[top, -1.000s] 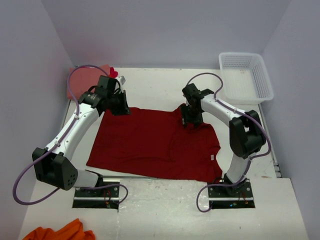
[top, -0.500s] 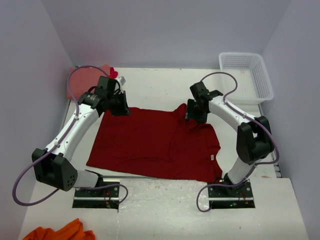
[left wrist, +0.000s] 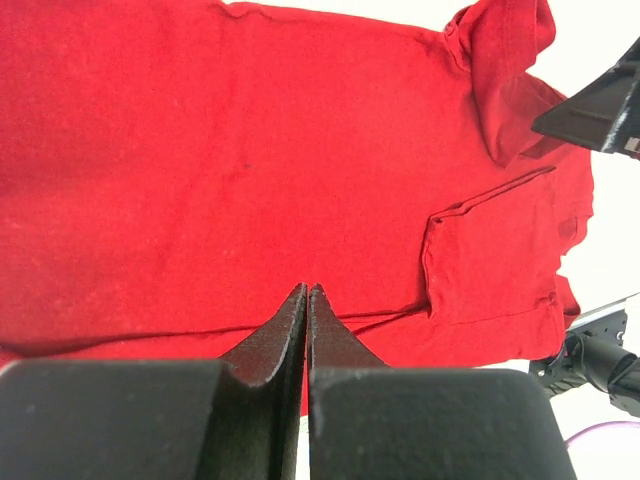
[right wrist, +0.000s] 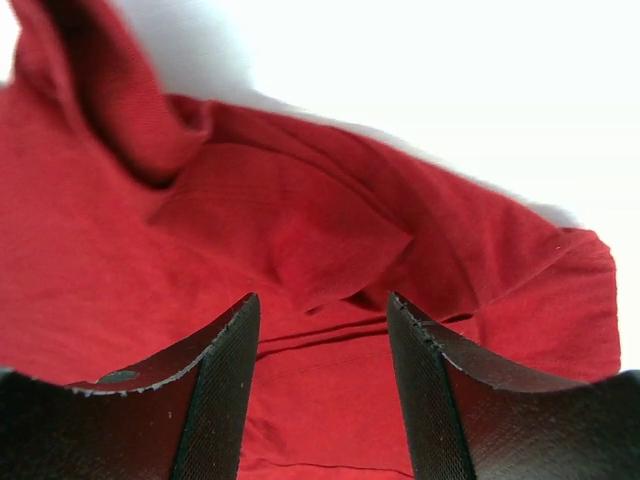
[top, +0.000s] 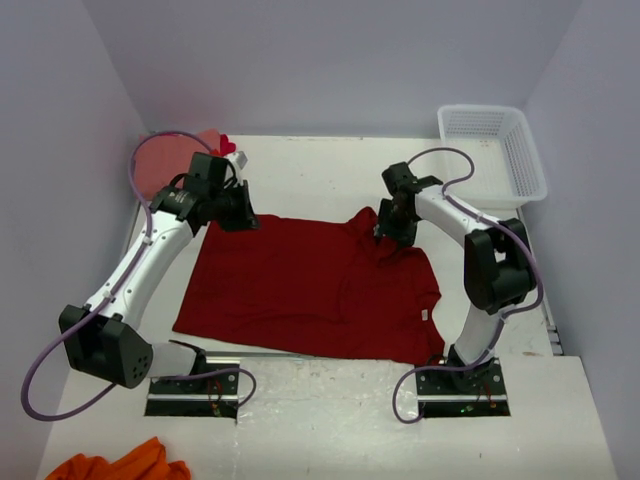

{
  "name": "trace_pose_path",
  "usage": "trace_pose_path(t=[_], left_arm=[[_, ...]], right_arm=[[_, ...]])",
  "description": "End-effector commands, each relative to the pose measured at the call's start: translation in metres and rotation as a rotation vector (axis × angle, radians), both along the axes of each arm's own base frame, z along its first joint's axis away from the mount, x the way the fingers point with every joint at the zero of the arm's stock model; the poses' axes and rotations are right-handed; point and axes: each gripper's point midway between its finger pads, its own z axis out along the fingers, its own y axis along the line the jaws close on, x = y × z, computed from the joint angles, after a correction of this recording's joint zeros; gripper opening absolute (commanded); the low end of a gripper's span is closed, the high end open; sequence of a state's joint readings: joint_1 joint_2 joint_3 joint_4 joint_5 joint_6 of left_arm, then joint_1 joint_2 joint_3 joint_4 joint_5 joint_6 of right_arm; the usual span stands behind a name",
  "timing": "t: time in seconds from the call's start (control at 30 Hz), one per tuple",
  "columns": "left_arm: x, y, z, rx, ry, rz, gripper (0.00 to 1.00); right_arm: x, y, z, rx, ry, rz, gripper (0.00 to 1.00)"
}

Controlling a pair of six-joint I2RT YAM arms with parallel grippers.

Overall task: Fold and stack the t-shirts
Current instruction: Grap the side of the flattened tshirt furthest away from the robot with both arms

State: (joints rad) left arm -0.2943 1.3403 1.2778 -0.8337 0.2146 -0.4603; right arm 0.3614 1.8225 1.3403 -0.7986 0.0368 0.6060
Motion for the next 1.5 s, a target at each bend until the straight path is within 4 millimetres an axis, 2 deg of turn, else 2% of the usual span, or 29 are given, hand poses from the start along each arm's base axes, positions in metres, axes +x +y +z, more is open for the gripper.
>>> trace_pose_path(t=[0.0, 0.2, 0.37, 0.53, 0.93, 1.23, 1.3, 1.33, 1.37, 1.4, 1.47], left_arm=[[-0.001, 0.001, 0.019, -0.028, -0.052, -0.021, 0.0], [-0.001, 0.0, 0.021, -0.04, -0.054, -0.035, 0.0], [0.0, 0.001, 0.023, -0.045, -0.057, -0.043, 0.0], [0.0, 0.004, 0.025, -0.047, -0.058, -0.042, 0.0], [0.003, 0.006, 0.022, -0.064, -0.048, -0.043, 0.0], [0.003, 0.006, 0.026, -0.067, -0.053, -0.043, 0.0], [0.003, 0.006, 0.027, -0.069, -0.056, -0.042, 0.0], [0.004, 0.006, 0.026, -0.07, -0.055, -0.043, 0.0], [0.004, 0.005, 0.026, -0.07, -0.052, -0.044, 0.0], [0.003, 0.005, 0.025, -0.071, -0.05, -0.045, 0.0], [0.004, 0.005, 0.025, -0.071, -0.052, -0.043, 0.0]], right_arm=[[0.0, -0.013, -0.003, -0.04, 0.013, -0.055, 0.56], [-0.004, -0.024, -0.016, -0.063, 0.045, -0.081, 0.56], [-0.005, -0.022, -0.027, -0.058, 0.076, -0.085, 0.56], [0.003, -0.015, -0.033, -0.03, 0.087, -0.081, 0.56], [0.024, -0.005, -0.029, -0.001, 0.06, -0.068, 0.53], [0.025, -0.003, -0.033, 0.009, 0.084, -0.065, 0.52], [0.025, -0.003, -0.035, 0.007, 0.088, -0.064, 0.5], [0.025, -0.003, -0.036, 0.007, 0.091, -0.067, 0.45], [0.026, -0.002, -0.037, 0.006, 0.094, -0.068, 0.35], [0.026, -0.002, -0.036, 0.007, 0.091, -0.067, 0.14], [0.028, -0.002, -0.035, 0.009, 0.087, -0.07, 0.01]])
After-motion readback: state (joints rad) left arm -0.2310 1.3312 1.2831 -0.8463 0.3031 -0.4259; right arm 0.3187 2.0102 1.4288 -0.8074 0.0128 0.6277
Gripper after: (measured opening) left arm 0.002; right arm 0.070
